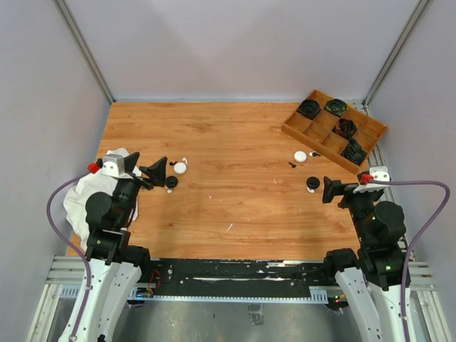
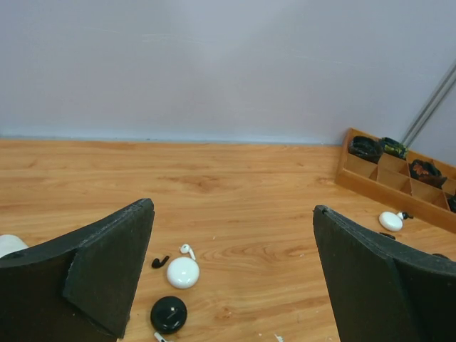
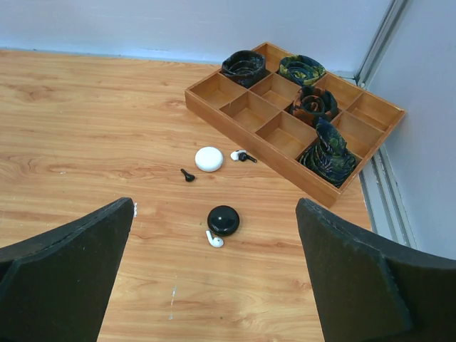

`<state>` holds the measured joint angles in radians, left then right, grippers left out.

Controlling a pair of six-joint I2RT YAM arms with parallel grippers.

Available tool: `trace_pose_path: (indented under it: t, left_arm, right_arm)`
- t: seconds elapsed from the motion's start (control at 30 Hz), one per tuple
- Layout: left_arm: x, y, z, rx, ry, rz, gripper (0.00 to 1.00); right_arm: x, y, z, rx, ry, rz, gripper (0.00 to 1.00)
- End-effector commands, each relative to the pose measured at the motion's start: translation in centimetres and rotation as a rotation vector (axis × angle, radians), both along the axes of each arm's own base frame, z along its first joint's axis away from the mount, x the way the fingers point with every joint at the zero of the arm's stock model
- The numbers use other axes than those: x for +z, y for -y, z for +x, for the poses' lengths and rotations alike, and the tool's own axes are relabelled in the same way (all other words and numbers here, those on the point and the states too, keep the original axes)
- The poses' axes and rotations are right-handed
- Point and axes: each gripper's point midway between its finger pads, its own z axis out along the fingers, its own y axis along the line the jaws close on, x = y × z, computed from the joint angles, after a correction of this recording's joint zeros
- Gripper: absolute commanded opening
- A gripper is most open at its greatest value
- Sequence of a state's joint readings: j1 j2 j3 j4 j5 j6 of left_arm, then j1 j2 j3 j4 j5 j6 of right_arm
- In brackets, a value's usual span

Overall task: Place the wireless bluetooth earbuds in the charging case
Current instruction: Pick up the charging case at the center of the board.

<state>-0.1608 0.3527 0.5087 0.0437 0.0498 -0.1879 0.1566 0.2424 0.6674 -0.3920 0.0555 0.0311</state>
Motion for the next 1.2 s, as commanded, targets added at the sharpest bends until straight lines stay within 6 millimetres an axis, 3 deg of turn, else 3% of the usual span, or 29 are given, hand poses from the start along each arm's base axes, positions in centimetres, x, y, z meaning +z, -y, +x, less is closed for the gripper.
trace_pose_path:
  t: [0.0, 0.2, 0.67, 0.9, 1.17]
  left_arm:
    - [0.4, 0.6, -0.1, -0.031, 0.012, -0.005, 0.99]
    - [0.8, 1.5, -0.1, -0.077, 0.003, 0.006, 0.99]
    - [-1.1, 3.7, 1.1, -0.183, -0.164, -0.061, 0.99]
    - [-2.7, 5.3, 1.2, -0.260, -0.237, -0.038, 0.99]
    - [-4.6, 6.2, 1.0, -0.300, -0.284, 0.041, 0.99]
  right_arm:
    - [0.6, 1.3, 0.3, -0.072, 0.025, 0.025, 0.99]
    - [-0.5, 1.6, 0.8, -0.111, -0.026, 0.067, 0.99]
    - [-3.9, 0.5, 3.0, -0.113, -0.280, 0.125, 0.99]
    - [-8.4, -0.5, 5.1, -0.095, -0.500, 0.109, 0.99]
    - [-14.3, 0.2, 7.7, -0.157, -0.671, 0.066, 0.99]
